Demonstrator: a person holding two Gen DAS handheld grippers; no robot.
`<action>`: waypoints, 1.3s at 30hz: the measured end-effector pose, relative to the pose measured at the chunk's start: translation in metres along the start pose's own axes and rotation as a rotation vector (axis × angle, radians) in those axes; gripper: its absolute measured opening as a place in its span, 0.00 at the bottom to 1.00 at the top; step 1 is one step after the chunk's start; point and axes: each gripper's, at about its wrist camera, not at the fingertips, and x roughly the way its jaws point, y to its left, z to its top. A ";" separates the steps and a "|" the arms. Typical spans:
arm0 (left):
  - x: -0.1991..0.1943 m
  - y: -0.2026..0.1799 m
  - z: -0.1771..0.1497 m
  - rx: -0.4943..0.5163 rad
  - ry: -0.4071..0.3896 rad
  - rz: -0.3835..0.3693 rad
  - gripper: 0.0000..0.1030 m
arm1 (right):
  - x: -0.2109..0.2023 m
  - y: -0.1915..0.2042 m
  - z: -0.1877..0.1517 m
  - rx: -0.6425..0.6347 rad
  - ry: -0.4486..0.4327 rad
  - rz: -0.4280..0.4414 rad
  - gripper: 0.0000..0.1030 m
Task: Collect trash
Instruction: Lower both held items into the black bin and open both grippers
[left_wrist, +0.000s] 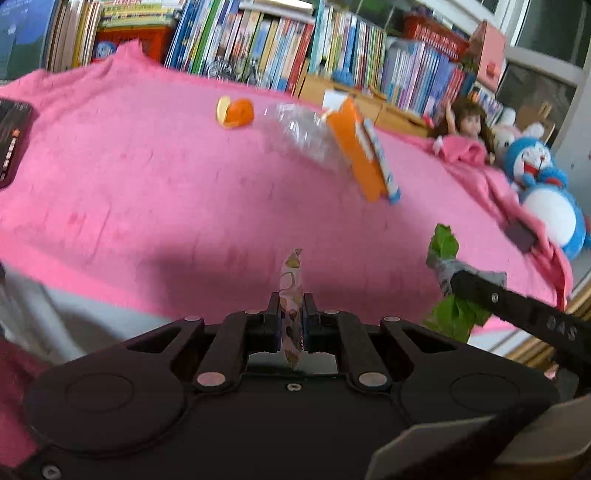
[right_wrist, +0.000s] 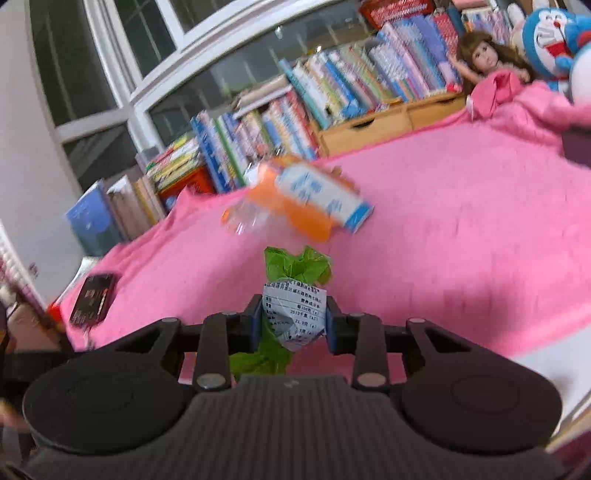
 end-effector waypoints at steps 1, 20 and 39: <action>-0.001 0.003 -0.005 -0.007 0.018 -0.002 0.09 | -0.002 0.001 -0.007 0.013 0.017 0.007 0.36; 0.070 0.019 -0.091 -0.016 0.377 0.084 0.10 | 0.031 -0.014 -0.100 0.104 0.293 -0.117 0.37; 0.089 0.014 -0.101 0.004 0.449 0.110 0.12 | 0.046 -0.007 -0.108 0.105 0.348 -0.137 0.39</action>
